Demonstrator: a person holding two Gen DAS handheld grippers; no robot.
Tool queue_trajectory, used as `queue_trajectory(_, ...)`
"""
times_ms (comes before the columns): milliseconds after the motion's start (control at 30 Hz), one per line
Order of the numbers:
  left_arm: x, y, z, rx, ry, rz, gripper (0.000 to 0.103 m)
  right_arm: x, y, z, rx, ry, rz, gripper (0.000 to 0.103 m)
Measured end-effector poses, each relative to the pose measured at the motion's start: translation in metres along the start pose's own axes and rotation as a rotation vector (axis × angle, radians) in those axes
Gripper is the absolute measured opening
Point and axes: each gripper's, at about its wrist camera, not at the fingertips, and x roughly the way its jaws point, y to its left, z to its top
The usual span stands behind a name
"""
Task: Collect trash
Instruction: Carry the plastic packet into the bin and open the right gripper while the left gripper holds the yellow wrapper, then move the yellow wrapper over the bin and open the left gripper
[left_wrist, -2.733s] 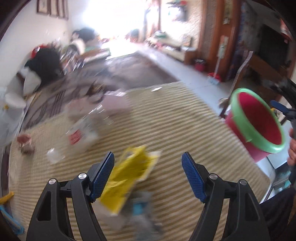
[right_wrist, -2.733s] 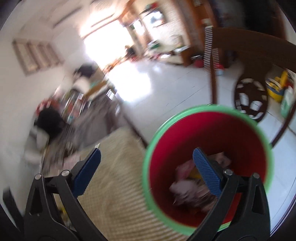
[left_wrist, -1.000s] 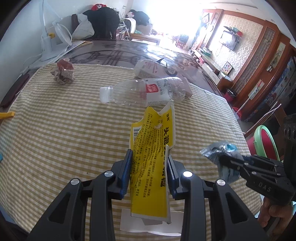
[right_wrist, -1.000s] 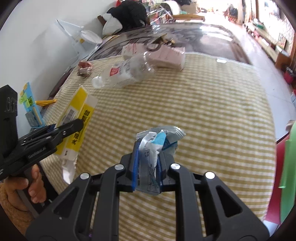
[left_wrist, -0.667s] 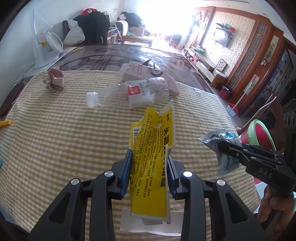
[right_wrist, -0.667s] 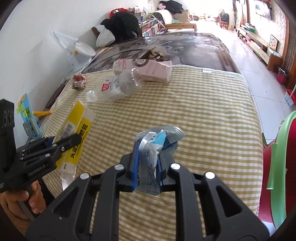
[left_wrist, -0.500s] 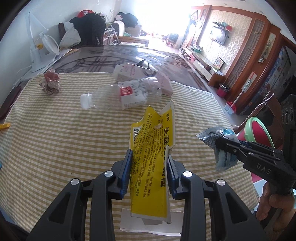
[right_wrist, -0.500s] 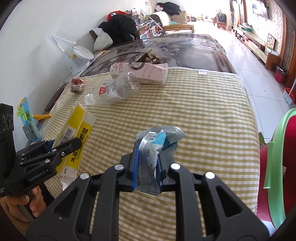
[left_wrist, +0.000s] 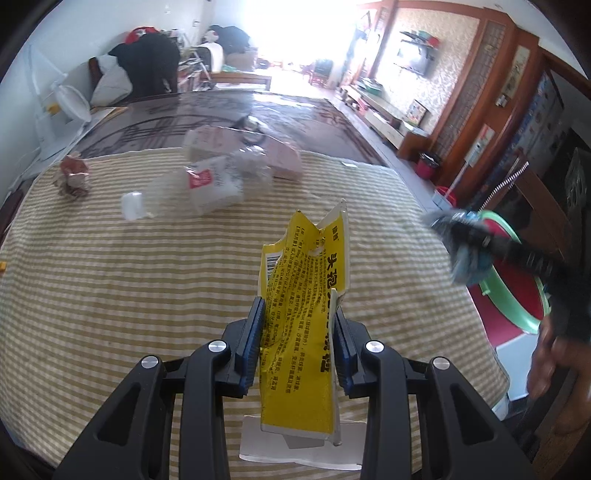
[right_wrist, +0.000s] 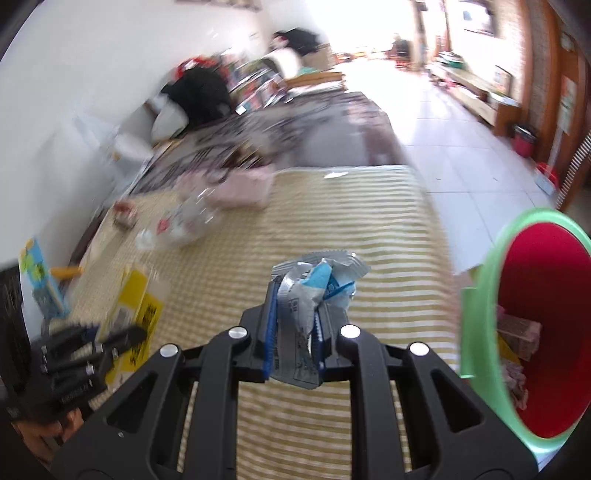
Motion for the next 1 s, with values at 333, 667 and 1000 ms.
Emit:
queue_trajectory(333,0.010,-0.035,-0.004,0.063,0.020,-0.036,0.032,-0.055,-0.117,-0.005,0.302,-0.132,-0.191,0.017)
queue_trajectory(667,0.019,-0.090,0.002,0.138,0.022,-0.139,0.032,-0.073,-0.154,-0.019,0.394,-0.152,-0.326,0.073)
queue_trajectory(1000,0.020,-0.188,0.029,0.255,-0.025,-0.344,0.032,-0.135,-0.182,-0.031,0.578,-0.444,-0.546,0.098)
